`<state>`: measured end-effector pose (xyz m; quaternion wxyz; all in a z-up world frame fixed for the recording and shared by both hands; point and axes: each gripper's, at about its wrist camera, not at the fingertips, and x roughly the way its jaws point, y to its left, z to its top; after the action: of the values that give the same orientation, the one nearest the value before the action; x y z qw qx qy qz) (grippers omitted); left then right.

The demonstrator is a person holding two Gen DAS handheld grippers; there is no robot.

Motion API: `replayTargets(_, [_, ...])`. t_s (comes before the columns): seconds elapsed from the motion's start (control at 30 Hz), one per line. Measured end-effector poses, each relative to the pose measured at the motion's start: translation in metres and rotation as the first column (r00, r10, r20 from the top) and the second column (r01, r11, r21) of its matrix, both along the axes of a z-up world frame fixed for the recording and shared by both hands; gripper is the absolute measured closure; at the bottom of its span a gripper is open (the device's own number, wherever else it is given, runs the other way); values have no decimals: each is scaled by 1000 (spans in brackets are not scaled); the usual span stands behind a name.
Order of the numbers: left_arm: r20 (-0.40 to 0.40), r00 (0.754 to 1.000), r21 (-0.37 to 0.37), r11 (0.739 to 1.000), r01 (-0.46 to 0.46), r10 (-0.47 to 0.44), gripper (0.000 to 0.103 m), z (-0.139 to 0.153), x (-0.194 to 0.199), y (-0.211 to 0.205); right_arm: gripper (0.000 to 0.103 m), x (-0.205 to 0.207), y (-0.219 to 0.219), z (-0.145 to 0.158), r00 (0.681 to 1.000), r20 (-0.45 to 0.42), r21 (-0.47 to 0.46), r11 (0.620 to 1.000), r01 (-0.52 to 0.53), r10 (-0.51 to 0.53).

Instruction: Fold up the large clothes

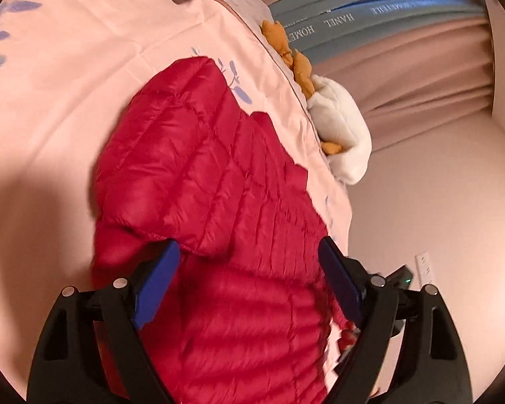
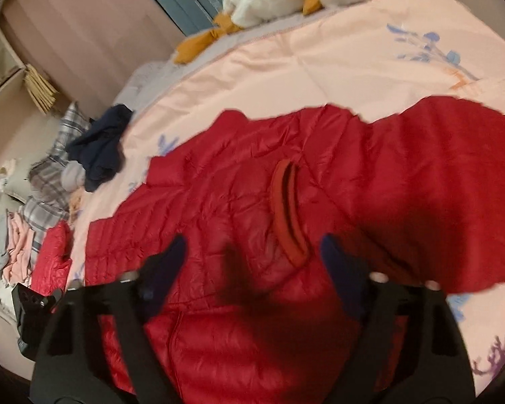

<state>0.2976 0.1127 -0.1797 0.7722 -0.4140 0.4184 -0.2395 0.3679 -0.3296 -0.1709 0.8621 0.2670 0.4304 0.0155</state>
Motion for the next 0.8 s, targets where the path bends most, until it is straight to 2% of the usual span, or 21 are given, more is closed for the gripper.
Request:
replayTargets(0.03, [-13, 1000, 4, 1000, -5, 5, 19, -4, 5, 1, 36, 5, 2, -4, 1000, -19, -24, 1000, 3, -4])
replayTargets(0.1, [-44, 999, 49, 999, -22, 24, 19, -13, 17, -2, 69, 16, 8, -14, 998, -67, -93, 996, -5, -1])
replayTargets(0.13, [-61, 997, 60, 998, -32, 36, 19, -17, 22, -4, 72, 18, 10, -17, 997, -79, -115, 993, -8, -1])
replayTargets(0.17, [-64, 997, 57, 998, -37, 41, 19, -18, 22, -5, 82, 18, 12, -19, 997, -78, -143, 990, -14, 3])
replayTargets(0.2, [-53, 998, 56, 997, -43, 46, 19, -17, 20, -5, 87, 17, 14, -17, 998, -67, -174, 984, -23, 11])
replayTargets(0.27, [-33, 999, 62, 997, -40, 42, 19, -12, 15, -8, 90, 13, 13, -11, 999, -47, -202, 979, -18, 8])
replayTargets(0.43, [-3, 1000, 46, 999, -16, 17, 19, -9, -3, 0, 91, -13, -11, 11, 998, 29, -177, 983, 56, -52])
replayTargets(0.53, [-15, 999, 101, 994, -36, 37, 19, -13, 4, 0, 90, -13, -9, -1, 998, -66, -263, 965, -2, -16])
replayTargets(0.6, [-24, 995, 138, 986, -90, 94, 19, -14, 12, 4, 84, -12, -14, -9, 992, -118, -303, 953, 10, -48])
replayTargets(0.63, [-28, 994, 132, 986, -104, 108, 19, -15, 13, 7, 81, -12, -15, -9, 991, -120, -301, 953, 27, -66])
replayTargets(0.7, [-42, 991, 110, 986, -122, 128, 19, -17, 16, 11, 70, -15, -13, -1, 991, -91, -326, 944, 61, -95])
replayTargets(0.8, [-36, 991, 143, 982, -120, 126, 19, -17, 15, 10, 64, -23, 12, 24, 996, 53, -451, 888, 93, -78])
